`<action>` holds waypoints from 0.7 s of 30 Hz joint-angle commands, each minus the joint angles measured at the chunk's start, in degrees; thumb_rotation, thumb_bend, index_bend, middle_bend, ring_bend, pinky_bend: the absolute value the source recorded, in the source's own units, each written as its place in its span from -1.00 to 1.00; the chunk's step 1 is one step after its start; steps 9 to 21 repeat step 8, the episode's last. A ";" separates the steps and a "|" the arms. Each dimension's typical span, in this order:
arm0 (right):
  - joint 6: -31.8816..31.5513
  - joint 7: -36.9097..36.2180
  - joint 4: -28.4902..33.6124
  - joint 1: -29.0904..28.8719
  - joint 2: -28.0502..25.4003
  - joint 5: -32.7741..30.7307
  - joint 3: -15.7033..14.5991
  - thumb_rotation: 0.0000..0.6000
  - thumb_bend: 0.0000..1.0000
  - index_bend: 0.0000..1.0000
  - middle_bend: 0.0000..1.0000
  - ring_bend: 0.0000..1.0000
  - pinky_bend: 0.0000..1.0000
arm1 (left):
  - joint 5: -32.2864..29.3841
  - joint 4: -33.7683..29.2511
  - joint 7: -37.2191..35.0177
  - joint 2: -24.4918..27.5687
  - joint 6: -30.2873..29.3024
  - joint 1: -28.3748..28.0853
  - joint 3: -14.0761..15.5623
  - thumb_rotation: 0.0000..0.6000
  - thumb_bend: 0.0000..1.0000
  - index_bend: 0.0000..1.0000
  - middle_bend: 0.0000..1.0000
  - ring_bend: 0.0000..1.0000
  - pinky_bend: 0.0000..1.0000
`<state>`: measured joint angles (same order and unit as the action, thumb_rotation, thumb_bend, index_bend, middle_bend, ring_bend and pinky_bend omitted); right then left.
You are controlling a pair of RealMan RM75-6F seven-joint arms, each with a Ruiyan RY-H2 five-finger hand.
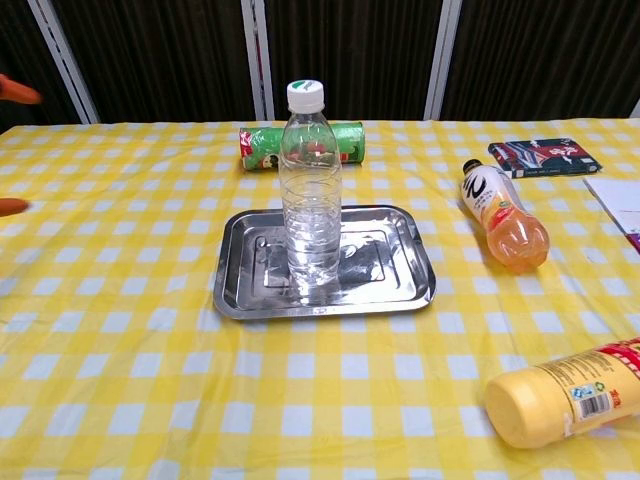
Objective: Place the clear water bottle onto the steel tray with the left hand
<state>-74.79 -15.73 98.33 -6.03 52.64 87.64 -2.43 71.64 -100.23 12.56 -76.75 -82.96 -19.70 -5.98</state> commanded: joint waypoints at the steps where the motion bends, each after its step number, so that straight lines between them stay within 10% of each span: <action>1: -0.16 1.21 0.10 0.03 0.57 -0.08 0.14 1.00 -0.68 -0.63 -0.81 -0.89 -0.91 | 5.09 7.22 7.56 1.70 -10.93 8.13 4.77 1.00 -0.53 -0.73 -0.92 -1.00 -1.00; 21: 0.27 1.81 0.26 -0.11 0.89 -1.11 0.53 1.00 -0.68 -0.63 -0.81 -0.89 -0.91 | 6.47 13.41 8.77 -1.52 -12.85 9.40 3.66 1.00 -0.53 -0.73 -0.90 -1.00 -1.00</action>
